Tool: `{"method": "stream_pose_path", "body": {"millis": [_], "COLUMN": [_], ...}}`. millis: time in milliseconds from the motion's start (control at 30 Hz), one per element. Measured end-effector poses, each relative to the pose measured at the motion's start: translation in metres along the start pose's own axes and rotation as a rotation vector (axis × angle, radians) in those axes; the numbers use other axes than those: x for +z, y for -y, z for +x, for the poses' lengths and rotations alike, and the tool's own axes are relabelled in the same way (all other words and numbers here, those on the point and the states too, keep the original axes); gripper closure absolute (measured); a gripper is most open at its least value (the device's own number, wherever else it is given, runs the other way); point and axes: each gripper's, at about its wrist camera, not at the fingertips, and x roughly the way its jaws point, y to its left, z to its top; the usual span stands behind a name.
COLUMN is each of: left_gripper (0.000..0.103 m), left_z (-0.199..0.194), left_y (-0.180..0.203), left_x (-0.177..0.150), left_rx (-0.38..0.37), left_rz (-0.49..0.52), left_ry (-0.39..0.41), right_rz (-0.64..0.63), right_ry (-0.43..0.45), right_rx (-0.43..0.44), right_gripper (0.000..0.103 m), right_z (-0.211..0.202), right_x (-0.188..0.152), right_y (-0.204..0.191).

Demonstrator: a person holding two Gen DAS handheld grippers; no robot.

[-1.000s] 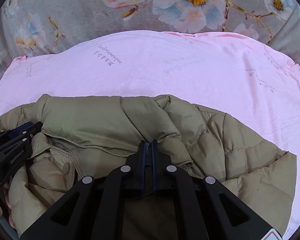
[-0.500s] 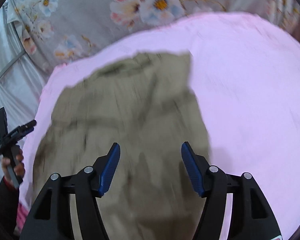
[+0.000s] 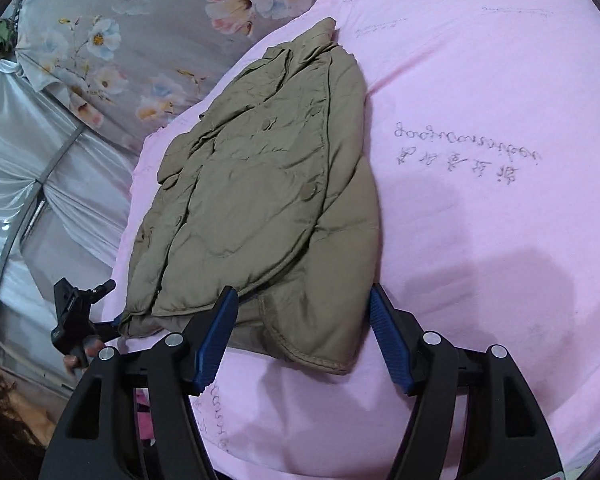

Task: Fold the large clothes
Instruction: 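Grasp the folded jacket edge with both tools and lift it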

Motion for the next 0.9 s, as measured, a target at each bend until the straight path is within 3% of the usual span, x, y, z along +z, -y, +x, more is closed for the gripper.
{"method": "stream_pose_path", "body": {"millis": [33,67,100,133,167,200,267,533,667,767,900], "left_gripper": [0.012,0.023,0.031,0.052,0.074,0.080,0.092,0.095,0.095,0.095,0.094], "left_z": [0.003,0.004,0.007,0.009,0.009,0.007,-0.005,-0.116,-0.168,-0.201,-0.204], "left_y": [0.002,0.004,0.006,0.007,0.008,0.009,0.012,0.056,0.079,0.103,0.133], "left_x": [-0.002,-0.004,-0.006,-0.006,-0.006,-0.006,-0.007,-0.027,-0.034,-0.028,0.003], "left_rx": [-0.015,-0.017,-0.016,-0.014,-0.005,-0.010,-0.022,-0.057,-0.105,-0.134,-0.103], "left_rz": [0.000,-0.002,-0.001,0.001,0.001,0.011,0.035,0.233,0.275,0.317,0.376], "left_ry": [0.004,0.011,0.011,0.012,0.015,0.019,0.046,0.191,0.256,0.336,0.402], "right_rz": [-0.002,0.005,0.013,0.019,0.023,0.028,0.026,-0.262,-0.311,-0.310,-0.312], "right_ry": [0.013,0.032,0.045,0.063,0.074,0.082,0.118,0.262,0.367,0.468,0.537], "right_rx": [0.003,0.000,-0.003,-0.028,-0.065,-0.081,-0.057,-0.014,0.014,0.056,0.084], "right_gripper": [0.037,0.037,0.043,0.065,0.079,0.087,0.092,0.096,0.096,0.096,0.096], "right_z": [0.001,0.003,0.004,0.004,0.004,0.004,-0.007,-0.108,-0.157,-0.184,-0.185], "right_x": [0.000,0.000,0.000,-0.001,-0.001,-0.001,-0.003,-0.021,-0.018,0.004,0.050], "right_y": [-0.002,-0.004,-0.005,-0.005,-0.005,-0.005,-0.008,-0.081,-0.109,-0.126,-0.140]}}
